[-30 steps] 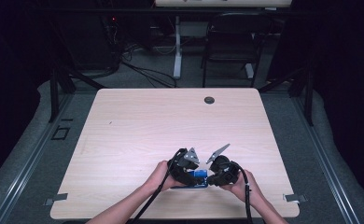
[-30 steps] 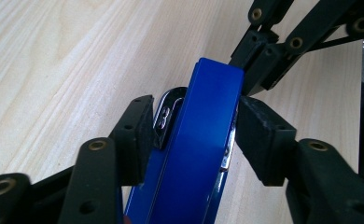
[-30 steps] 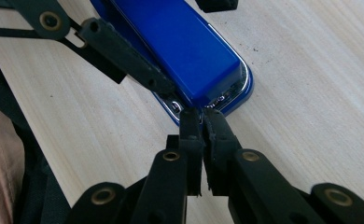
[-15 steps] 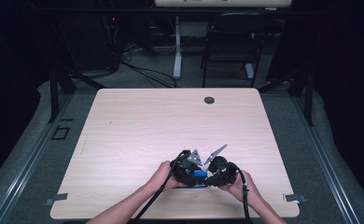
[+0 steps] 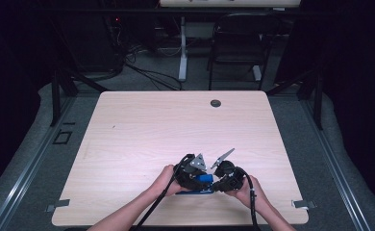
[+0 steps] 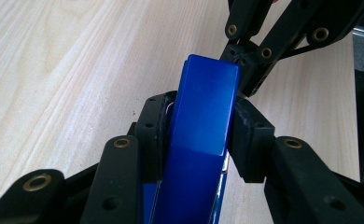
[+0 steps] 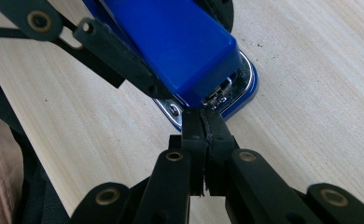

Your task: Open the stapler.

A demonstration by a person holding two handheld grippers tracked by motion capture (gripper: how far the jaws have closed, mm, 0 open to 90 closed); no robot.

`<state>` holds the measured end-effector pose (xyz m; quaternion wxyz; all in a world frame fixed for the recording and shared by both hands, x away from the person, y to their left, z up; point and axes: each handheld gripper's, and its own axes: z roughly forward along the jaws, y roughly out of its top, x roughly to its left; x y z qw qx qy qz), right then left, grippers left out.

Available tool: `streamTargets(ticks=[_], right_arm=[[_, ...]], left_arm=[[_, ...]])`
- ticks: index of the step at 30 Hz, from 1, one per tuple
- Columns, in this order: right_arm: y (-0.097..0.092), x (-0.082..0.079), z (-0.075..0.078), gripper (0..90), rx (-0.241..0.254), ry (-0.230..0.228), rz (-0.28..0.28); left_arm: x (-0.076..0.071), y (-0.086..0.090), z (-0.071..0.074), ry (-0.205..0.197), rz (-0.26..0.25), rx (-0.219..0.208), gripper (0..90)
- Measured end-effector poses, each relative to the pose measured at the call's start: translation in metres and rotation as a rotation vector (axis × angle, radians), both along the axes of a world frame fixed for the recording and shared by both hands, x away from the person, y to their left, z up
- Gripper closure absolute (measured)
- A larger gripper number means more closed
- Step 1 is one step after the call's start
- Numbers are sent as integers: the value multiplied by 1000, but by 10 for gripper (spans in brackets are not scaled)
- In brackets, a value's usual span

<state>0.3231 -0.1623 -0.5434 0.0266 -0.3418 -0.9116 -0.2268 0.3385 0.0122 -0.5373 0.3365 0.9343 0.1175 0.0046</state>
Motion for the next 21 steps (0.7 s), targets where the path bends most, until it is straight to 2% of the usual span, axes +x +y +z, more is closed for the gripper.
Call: streamTargets(ticks=[5,8,12,14,15,19,20,21], right_arm=[[0,0,0,890,2,1,1],[0,0,0,888,2,0,2],[0,1,0,879,-2,3,3],[-1,2,1,875,-15,1,8],[-1,2,0,871,-5,3,2],[-2,3,2,867,-7,4,0],[-3,3,2,867,-1,3,-4],[-4,3,4,866,4,-2,-10]], left_arm=[[0,2,3,-10,-3,5,609],[0,3,3,-4,-11,-15,613],[1,5,5,-4,-20,-19,619],[0,6,7,-15,-22,-6,622],[0,6,6,-11,-26,-22,623],[1,7,8,-14,-34,-23,627],[2,8,8,-18,-42,-15,627],[1,8,10,-29,-28,2,628]])
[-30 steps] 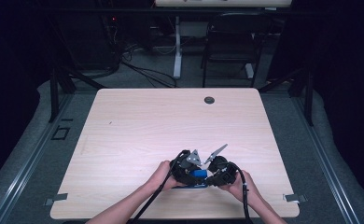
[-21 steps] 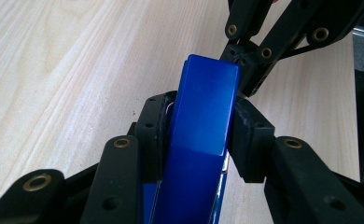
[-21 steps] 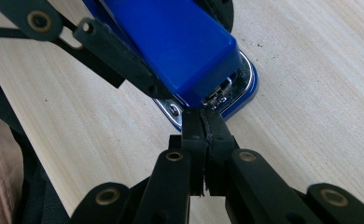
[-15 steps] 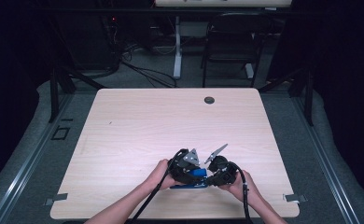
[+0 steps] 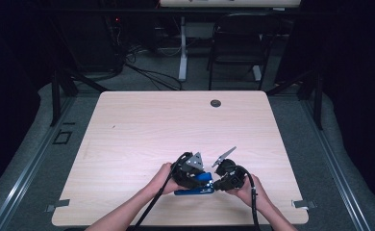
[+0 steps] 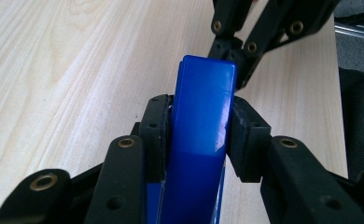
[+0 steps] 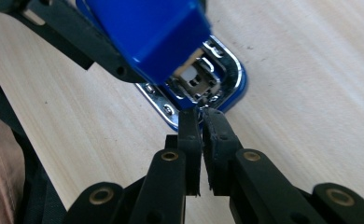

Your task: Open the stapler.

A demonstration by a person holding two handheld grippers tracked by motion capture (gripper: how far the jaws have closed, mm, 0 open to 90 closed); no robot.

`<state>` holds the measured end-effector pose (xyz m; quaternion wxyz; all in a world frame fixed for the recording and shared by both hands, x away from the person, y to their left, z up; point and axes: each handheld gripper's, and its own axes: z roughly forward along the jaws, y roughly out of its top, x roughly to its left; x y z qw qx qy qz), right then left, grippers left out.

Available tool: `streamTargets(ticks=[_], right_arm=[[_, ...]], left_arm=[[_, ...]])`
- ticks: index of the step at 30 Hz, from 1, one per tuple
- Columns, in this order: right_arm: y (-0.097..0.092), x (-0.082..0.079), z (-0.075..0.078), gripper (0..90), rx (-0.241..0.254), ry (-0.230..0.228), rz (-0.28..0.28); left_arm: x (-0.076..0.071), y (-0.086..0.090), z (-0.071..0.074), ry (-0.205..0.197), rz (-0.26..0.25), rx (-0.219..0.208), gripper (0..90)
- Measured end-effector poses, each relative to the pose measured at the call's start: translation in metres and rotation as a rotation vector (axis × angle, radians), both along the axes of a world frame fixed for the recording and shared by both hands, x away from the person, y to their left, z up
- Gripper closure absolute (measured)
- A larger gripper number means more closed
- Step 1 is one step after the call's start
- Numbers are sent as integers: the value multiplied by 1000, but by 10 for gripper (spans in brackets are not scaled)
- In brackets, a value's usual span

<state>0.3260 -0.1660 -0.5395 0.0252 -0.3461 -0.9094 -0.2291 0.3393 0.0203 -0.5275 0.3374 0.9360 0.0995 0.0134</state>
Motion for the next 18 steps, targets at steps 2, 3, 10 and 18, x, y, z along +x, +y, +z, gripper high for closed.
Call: streamTargets(ticks=[2,3,10,18], right_arm=[[-3,1,4,861,2,-8,-15],[-5,2,6,860,-10,-16,-13],[-13,4,16,849,56,-72,-58],[-13,6,18,836,109,-78,-86]], left_arm=[[1,1,-1,7,-3,-22,630],[1,1,-1,7,-4,-23,631],[1,1,0,4,-9,-24,633],[1,2,0,-2,-16,-23,634]])
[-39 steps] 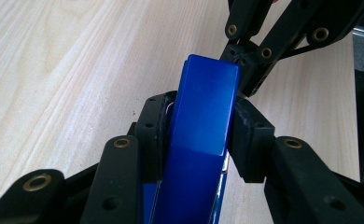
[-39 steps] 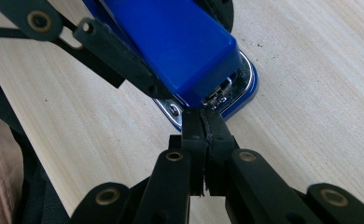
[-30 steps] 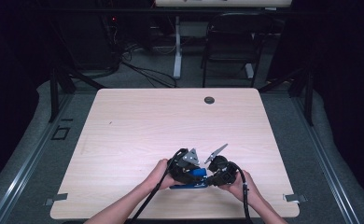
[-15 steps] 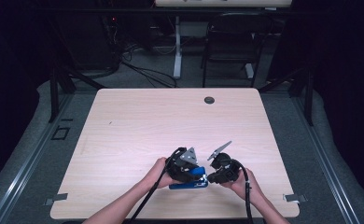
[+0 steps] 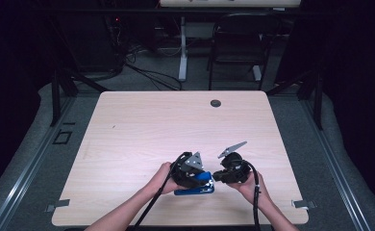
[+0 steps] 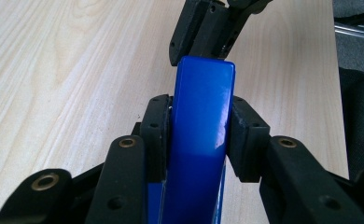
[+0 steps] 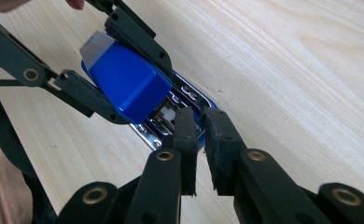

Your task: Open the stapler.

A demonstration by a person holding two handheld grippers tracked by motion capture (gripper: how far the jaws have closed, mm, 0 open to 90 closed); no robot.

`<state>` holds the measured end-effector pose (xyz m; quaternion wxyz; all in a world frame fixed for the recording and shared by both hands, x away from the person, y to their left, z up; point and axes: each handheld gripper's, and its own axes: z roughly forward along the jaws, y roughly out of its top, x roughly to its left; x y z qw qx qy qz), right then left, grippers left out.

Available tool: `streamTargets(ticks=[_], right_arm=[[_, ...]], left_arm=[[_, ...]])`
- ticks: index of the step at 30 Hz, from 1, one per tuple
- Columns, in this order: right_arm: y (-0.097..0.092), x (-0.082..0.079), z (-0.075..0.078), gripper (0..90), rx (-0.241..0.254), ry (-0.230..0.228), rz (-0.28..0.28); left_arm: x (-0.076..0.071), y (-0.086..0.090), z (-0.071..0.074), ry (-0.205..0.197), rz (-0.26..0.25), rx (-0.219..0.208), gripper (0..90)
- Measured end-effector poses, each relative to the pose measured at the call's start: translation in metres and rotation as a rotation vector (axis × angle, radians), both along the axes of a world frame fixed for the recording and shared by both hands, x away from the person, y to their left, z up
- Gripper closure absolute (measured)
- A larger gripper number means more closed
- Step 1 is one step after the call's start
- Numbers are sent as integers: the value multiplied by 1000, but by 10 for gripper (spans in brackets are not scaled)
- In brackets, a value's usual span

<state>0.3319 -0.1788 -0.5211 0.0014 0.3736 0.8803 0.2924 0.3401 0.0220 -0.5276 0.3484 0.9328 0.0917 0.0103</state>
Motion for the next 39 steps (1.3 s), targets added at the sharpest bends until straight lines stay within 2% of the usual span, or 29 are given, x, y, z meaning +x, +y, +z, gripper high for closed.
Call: streamTargets(ticks=[5,22,39], right_arm=[[0,1,-2,827,22,16,-6],[4,3,-7,815,1,16,-8],[2,5,-7,809,45,26,-28]], left_arm=[[0,0,1,0,-3,5,634],[0,2,3,-5,-8,-2,638],[0,4,5,-10,-16,-7,643]])
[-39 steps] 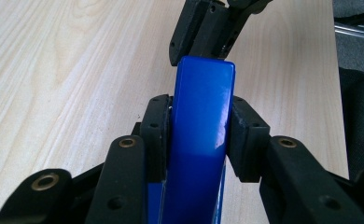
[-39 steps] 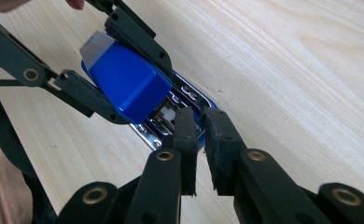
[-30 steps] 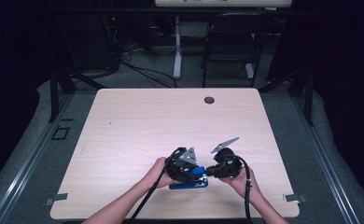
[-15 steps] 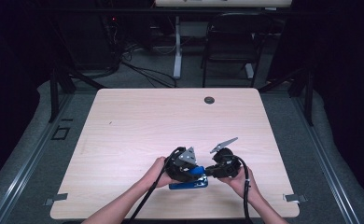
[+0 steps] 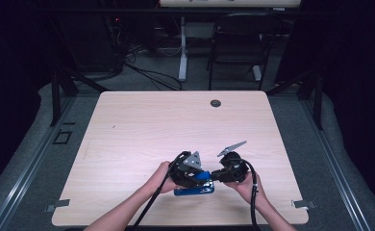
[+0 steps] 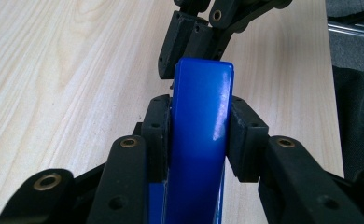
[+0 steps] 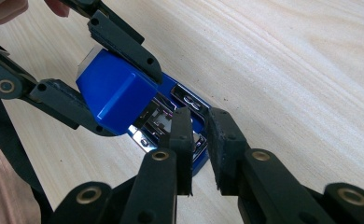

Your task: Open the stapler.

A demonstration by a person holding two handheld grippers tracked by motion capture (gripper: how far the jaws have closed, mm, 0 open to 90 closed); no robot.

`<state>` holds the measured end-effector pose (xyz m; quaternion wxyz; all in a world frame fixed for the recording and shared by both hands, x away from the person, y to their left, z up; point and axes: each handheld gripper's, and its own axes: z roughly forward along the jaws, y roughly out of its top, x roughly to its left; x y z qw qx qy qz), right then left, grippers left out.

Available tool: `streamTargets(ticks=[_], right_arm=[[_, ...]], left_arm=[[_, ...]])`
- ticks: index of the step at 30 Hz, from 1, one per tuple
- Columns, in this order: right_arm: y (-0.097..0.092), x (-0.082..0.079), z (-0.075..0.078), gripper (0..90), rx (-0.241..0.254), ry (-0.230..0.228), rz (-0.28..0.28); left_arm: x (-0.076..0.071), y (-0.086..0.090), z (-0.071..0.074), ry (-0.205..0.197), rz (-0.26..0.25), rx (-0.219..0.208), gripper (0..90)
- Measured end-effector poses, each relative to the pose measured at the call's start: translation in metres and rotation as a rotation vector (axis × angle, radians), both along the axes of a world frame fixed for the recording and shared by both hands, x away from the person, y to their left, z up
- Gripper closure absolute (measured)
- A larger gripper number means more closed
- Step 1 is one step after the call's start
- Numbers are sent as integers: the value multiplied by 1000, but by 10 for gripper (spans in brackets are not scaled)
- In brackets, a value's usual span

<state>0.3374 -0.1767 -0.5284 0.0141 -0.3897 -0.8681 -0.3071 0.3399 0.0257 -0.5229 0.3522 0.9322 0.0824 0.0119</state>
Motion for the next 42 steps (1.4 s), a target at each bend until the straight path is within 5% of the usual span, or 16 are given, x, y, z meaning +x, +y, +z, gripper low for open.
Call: streamTargets(ticks=[8,42], right_arm=[[2,1,-2,806,19,5,4],[17,-3,-6,845,-107,-23,30]], left_arm=[[0,2,2,2,-12,4,646],[-4,12,15,-21,-12,13,657]])
